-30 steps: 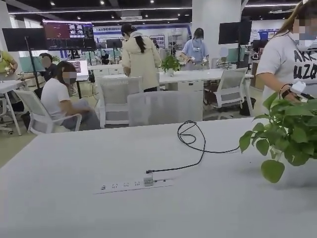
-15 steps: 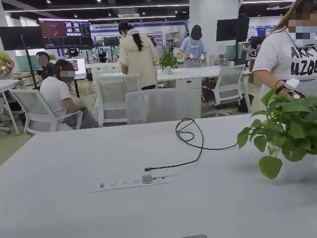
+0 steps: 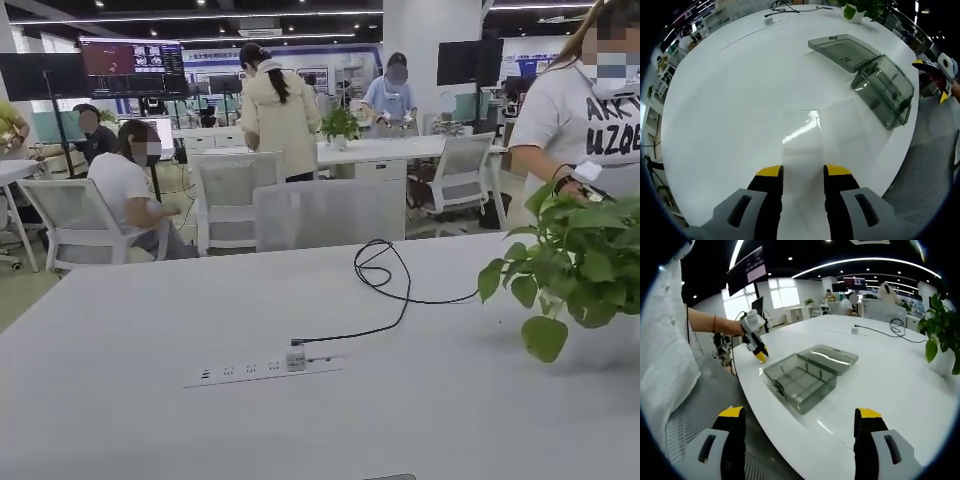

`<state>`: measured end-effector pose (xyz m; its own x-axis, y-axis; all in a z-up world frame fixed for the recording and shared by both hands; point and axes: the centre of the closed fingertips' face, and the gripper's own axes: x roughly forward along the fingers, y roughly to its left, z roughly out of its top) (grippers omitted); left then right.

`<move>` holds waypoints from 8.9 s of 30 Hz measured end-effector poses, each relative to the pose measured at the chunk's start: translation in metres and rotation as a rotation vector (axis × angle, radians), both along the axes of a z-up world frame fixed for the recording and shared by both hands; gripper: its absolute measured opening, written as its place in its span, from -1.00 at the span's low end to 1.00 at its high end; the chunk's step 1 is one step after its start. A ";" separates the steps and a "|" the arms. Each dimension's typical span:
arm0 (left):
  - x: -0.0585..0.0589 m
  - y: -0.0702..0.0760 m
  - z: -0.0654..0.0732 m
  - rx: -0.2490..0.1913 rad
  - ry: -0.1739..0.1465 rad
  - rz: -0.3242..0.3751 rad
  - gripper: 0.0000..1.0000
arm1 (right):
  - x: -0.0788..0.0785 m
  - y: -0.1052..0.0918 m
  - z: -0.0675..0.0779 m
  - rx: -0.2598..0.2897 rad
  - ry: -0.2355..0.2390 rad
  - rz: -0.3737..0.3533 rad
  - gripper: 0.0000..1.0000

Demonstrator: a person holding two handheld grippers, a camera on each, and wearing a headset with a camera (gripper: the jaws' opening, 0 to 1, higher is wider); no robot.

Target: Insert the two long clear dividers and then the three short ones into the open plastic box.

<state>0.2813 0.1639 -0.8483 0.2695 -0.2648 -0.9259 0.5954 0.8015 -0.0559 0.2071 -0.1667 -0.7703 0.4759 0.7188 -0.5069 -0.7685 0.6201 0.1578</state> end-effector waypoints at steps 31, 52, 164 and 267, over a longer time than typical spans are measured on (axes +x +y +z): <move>0.009 -0.064 0.101 -0.497 -0.212 0.187 -0.40 | 0.036 0.025 0.067 0.107 -0.067 -0.034 0.45; -0.010 -0.162 0.152 -0.770 -0.256 0.114 -0.40 | 0.062 0.097 0.123 0.253 -0.006 -0.106 -0.18; -0.075 -0.158 0.102 -0.687 -0.350 -0.485 1.00 | 0.074 0.065 -0.015 -0.081 0.657 -0.626 -0.87; -0.083 -0.150 0.102 -0.614 -0.359 -0.360 1.00 | 0.069 0.077 -0.023 -0.058 0.518 -0.341 -0.56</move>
<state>0.1980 0.0144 -0.7468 0.3244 -0.8271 -0.4590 0.8773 0.4445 -0.1810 0.2760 -0.0899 -0.7931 0.3556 0.5345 -0.7667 -0.3585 0.8356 0.4162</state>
